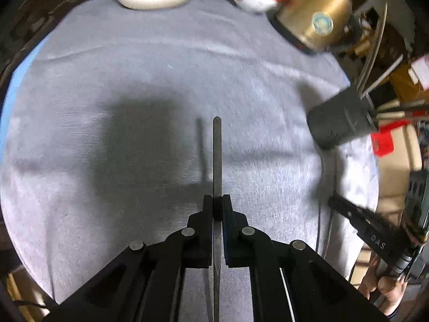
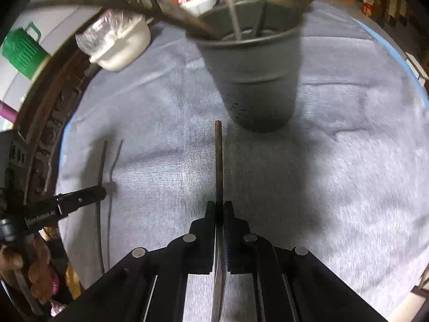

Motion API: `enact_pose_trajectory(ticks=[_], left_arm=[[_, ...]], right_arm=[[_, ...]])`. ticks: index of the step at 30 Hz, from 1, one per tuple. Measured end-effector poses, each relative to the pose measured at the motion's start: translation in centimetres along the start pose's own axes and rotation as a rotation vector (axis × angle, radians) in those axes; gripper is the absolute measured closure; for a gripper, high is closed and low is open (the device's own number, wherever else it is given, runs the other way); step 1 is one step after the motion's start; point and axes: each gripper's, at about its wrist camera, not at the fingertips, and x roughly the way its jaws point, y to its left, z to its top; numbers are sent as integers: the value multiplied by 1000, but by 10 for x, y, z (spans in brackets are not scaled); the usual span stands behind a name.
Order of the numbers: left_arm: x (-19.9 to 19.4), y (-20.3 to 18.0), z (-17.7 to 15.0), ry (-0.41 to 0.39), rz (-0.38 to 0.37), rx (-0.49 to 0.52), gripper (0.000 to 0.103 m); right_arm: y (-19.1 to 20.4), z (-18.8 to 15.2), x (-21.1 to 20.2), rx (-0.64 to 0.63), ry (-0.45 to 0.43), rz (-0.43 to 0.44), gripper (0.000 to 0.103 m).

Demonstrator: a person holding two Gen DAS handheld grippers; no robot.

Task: Organize utensils
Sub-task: 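Grasp a chopstick with the right tool while the left tool grasps another, then lift both held chopsticks and carry them above the grey cup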

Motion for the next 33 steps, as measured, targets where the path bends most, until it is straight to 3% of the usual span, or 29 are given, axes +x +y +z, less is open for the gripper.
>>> enact_pose_trajectory(ticks=[7,15,25,30,33], left_arm=[[-34,5,-13,-200,-48,-71,97],[-85,-6,-19,-479,-47,-41,97],[-106,-18,-21,-800,40,-45,97],[-102,-26,-25,-924,161,1,97],[-93,-19,-26,-916,167,-16,97]], right_arm=[[-36,-22,-40,128,-132,67,97],[-51,-11,-90,193,-340,56,97],[-34,0,-140,166,-735,-169,97],[-18,-1,-142,97,-829,-299,97],[-16,-2,-132,74,-829,-332,97]])
